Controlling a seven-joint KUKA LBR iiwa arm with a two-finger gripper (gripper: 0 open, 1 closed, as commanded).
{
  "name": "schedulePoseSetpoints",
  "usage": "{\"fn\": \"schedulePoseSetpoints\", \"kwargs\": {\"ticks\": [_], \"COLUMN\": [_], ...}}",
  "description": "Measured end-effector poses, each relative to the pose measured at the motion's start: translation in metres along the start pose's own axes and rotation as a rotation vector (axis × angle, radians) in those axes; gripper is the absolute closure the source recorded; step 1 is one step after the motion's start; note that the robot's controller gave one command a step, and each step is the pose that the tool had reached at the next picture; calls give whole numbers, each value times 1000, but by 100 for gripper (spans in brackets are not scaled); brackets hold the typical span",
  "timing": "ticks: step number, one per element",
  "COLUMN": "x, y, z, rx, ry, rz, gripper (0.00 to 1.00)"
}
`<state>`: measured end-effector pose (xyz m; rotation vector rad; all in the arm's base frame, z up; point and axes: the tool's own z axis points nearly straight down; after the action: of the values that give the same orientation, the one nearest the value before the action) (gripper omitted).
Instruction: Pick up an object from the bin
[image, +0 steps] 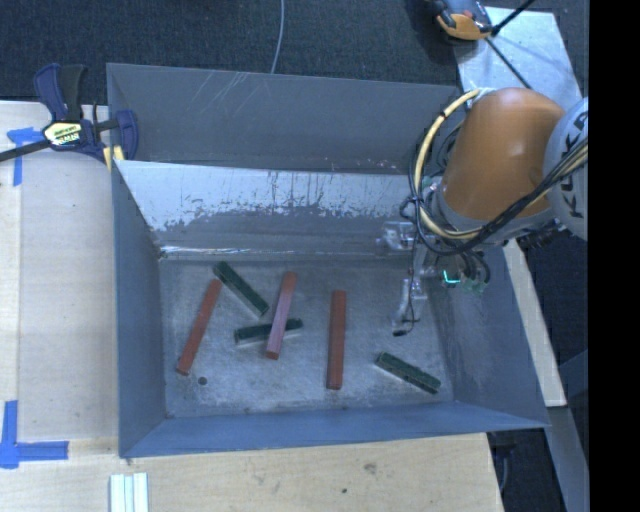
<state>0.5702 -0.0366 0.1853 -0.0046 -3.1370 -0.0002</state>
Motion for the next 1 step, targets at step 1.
{"fn": "schedulePoseSetpoints", "kwargs": {"ticks": [1], "x": [-2], "y": [0], "z": [-5], "rx": [1], "ry": [-8], "rz": [-1], "gripper": [0]}}
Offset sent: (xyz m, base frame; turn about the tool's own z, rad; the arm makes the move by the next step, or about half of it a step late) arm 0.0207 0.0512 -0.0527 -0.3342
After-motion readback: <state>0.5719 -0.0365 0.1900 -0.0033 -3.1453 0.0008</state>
